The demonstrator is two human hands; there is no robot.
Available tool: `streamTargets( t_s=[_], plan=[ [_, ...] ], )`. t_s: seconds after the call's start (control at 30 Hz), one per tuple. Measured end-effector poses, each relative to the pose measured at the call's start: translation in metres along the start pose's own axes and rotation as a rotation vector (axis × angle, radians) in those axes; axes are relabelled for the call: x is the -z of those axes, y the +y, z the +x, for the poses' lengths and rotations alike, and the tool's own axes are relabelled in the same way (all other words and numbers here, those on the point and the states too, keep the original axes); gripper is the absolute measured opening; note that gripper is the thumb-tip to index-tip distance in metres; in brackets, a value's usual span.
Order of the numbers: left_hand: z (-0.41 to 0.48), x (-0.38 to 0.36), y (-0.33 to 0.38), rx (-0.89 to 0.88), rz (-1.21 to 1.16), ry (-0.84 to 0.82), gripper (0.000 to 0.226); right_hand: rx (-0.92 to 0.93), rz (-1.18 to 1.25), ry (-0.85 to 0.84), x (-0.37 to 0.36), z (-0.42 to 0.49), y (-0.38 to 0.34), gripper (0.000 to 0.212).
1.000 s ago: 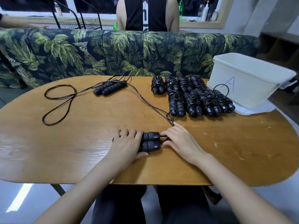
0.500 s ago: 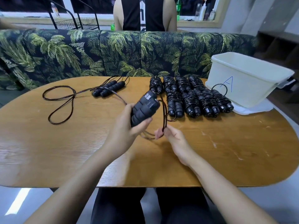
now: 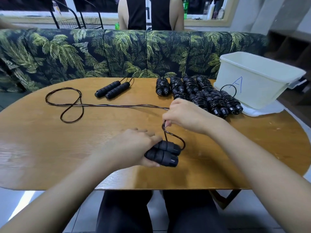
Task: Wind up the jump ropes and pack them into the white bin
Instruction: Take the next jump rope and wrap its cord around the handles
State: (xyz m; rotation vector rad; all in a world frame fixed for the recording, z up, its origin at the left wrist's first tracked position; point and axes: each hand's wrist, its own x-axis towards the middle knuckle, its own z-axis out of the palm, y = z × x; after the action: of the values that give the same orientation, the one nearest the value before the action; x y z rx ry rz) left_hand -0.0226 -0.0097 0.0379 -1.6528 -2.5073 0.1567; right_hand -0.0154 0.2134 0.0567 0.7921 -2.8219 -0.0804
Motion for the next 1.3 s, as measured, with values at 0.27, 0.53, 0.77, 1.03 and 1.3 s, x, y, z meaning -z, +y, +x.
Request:
streamTargets(
  t_s=[0.27, 0.53, 0.77, 1.03, 1.3],
  plan=[
    [0.016, -0.026, -0.003, 0.498, -0.072, 0.291, 0.055, -0.138, -0.058, 0.498, -0.019, -0.002, -0.042, 0.035],
    [0.014, -0.022, -0.017, 0.544, -0.757, 0.487, 0.032, -0.398, 0.918, 0.339, -0.047, -0.028, -0.072, 0.028],
    [-0.005, -0.012, -0.022, 0.146, -0.935, 0.159, 0.044, -0.254, 0.831, 0.028, -0.054, -0.033, -0.031, 0.027],
    [0.002, 0.004, -0.004, 0.086, 0.098, -0.065, 0.042, -0.147, 0.205, -0.196, -0.018, 0.002, -0.007, 0.029],
    [0.021, -0.031, -0.01, 0.526, 0.05, 0.179, 0.052, -0.354, 0.102, 0.09, -0.014, 0.007, -0.056, 0.033]
  ],
)
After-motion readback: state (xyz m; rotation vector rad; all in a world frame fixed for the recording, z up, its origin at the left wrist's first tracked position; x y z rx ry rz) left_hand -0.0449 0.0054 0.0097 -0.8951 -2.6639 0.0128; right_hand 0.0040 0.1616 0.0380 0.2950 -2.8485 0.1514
